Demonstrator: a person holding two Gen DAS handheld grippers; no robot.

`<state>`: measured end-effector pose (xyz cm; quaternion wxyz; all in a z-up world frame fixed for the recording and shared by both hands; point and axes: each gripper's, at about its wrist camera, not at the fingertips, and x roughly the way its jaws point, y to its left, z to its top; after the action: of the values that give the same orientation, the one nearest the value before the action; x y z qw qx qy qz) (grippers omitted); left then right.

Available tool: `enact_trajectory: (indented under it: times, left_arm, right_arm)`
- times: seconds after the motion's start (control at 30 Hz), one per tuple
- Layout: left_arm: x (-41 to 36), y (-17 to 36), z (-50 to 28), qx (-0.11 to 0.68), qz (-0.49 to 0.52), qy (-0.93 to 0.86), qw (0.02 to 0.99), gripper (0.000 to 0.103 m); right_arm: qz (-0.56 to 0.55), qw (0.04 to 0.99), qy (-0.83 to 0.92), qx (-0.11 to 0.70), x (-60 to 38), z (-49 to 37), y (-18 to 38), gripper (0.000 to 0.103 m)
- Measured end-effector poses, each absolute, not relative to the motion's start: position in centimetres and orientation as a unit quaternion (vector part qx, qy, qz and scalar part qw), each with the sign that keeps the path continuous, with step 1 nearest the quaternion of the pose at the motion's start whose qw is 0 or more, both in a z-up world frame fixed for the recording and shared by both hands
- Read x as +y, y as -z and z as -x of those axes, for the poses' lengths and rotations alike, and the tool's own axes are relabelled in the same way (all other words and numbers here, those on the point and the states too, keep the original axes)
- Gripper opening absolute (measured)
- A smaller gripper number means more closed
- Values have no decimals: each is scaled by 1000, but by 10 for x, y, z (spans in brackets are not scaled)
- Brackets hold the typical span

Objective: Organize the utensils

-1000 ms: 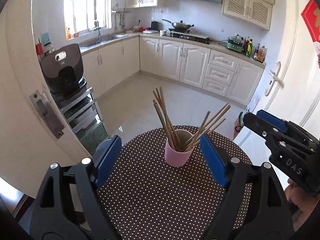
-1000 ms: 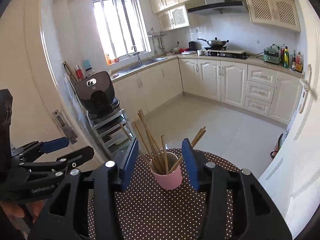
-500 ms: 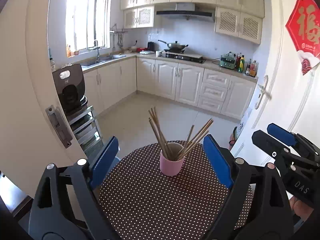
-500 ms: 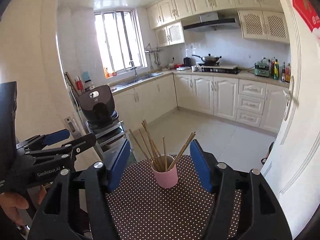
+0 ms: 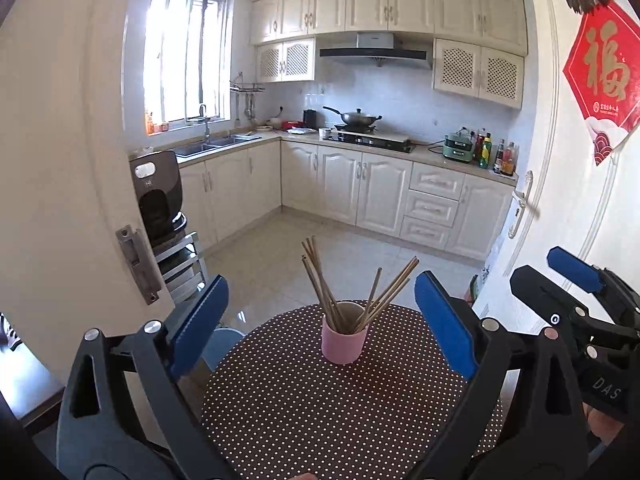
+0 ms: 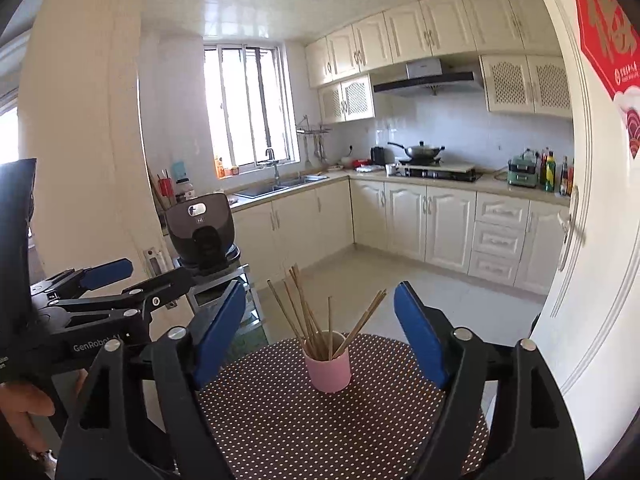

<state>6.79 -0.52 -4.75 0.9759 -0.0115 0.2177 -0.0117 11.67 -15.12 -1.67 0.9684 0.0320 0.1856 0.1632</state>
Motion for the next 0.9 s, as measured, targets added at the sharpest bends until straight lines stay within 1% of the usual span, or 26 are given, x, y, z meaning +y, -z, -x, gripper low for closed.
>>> enact_trajectory:
  times: [0.5, 0.9]
  left_arm:
    - [0, 48, -54, 191, 2, -8, 982, 93]
    - [-1, 44, -53, 176, -1, -16, 984, 94]
  right_arm:
    - [-24, 970, -166, 176, -142, -106, 22, 85]
    - [-11, 971, -167, 169, -138, -108, 17, 90]
